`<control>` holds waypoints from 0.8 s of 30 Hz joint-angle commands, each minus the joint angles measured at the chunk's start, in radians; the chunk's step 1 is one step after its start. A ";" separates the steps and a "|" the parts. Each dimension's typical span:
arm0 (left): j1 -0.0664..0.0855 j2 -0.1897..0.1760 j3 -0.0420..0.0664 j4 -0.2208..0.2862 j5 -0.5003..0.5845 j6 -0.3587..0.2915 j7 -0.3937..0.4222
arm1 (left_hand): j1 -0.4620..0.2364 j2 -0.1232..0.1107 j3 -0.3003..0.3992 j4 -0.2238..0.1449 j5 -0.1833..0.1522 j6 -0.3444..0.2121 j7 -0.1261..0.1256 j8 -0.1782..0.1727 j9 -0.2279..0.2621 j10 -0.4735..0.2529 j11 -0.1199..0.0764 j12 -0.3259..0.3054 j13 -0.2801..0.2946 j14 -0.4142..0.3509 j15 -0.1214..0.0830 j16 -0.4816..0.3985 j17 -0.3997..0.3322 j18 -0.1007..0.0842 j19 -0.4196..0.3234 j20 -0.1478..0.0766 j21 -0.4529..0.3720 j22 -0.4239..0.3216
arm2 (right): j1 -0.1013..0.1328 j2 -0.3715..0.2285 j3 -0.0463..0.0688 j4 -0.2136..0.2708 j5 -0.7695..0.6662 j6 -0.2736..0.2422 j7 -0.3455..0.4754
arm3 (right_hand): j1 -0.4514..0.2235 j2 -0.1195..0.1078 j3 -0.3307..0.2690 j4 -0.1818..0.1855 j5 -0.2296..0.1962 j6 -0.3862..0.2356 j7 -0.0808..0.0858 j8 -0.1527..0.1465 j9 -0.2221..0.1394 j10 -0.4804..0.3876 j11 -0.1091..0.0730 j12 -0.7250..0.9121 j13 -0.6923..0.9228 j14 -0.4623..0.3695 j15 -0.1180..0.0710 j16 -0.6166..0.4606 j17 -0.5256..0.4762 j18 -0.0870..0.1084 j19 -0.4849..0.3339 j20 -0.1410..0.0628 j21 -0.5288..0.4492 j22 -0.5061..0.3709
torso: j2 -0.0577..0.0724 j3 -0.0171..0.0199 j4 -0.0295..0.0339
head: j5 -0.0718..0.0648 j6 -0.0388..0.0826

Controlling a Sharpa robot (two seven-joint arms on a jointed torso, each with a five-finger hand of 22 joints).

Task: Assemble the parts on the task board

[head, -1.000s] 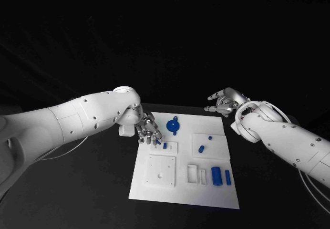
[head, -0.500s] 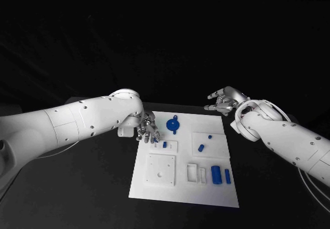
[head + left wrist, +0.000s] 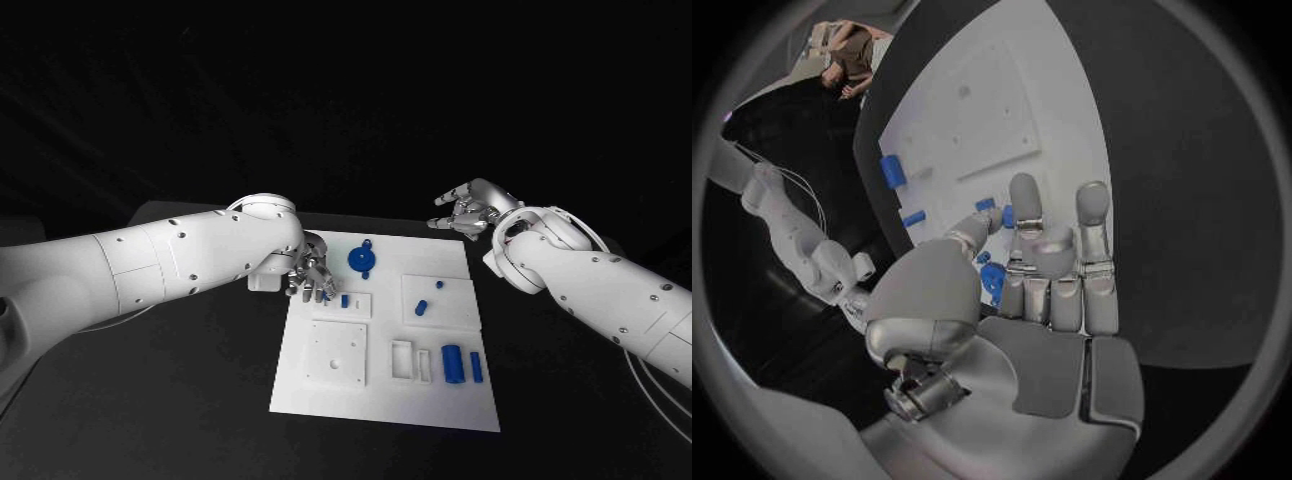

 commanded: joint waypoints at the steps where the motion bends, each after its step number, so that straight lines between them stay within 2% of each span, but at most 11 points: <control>1: -0.002 0.006 -0.001 -0.004 0.012 0.008 0.012 | 0.011 0.003 0.208 -0.204 0.005 0.014 -0.005 -0.007 -0.001 0.036 0.000 0.004 -0.002 0.001 0.000 0.003 -0.001 0.019 0.004 -0.001 0.001 0.019 | 0.000 0.001 0.000 0.001 -0.002 0.006 0.009 | -0.005 0.002 0.000 0.001 0.002 0.007 0.001 0.002 0.000 -0.005 -0.001 -0.001 0.001 -0.003 0.002 -0.003 -0.001 0.013 0.049 0.004 -0.005 0.001 | 0.000 0.0008 0.0002 | 0.000 -0.001; 15: -0.004 0.035 -0.003 -0.050 0.032 0.074 -0.003 | 0.013 0.002 0.209 -0.206 0.008 0.015 -0.005 -0.009 0.000 0.036 0.000 0.006 -0.004 0.001 0.001 0.005 0.003 0.019 0.003 -0.001 0.001 0.020 | 0.000 0.004 0.000 0.000 -0.002 0.004 0.010 | -0.006 0.002 0.003 -0.001 0.002 0.007 0.001 0.002 0.000 -0.006 -0.001 -0.002 0.000 -0.003 0.002 -0.004 -0.002 0.013 0.049 0.004 -0.007 0.000 | 0.000 0.0019 -0.0005 | 0.001 -0.004; 24: -0.006 0.037 -0.004 -0.059 0.037 0.100 -0.013 | 0.014 0.002 0.211 -0.206 0.010 0.016 -0.004 -0.011 0.002 0.036 0.000 0.005 -0.005 -0.001 0.001 0.004 0.003 0.019 0.000 0.000 0.003 0.020 | 0.000 0.005 0.000 -0.001 -0.002 0.004 0.010 | -0.006 0.002 0.003 -0.001 0.002 0.007 0.001 0.002 0.000 -0.006 -0.001 -0.002 0.000 -0.003 0.002 -0.004 -0.002 0.013 0.049 0.004 -0.007 0.000 | -0.001 0.0012 0.0006 | -0.001 -0.007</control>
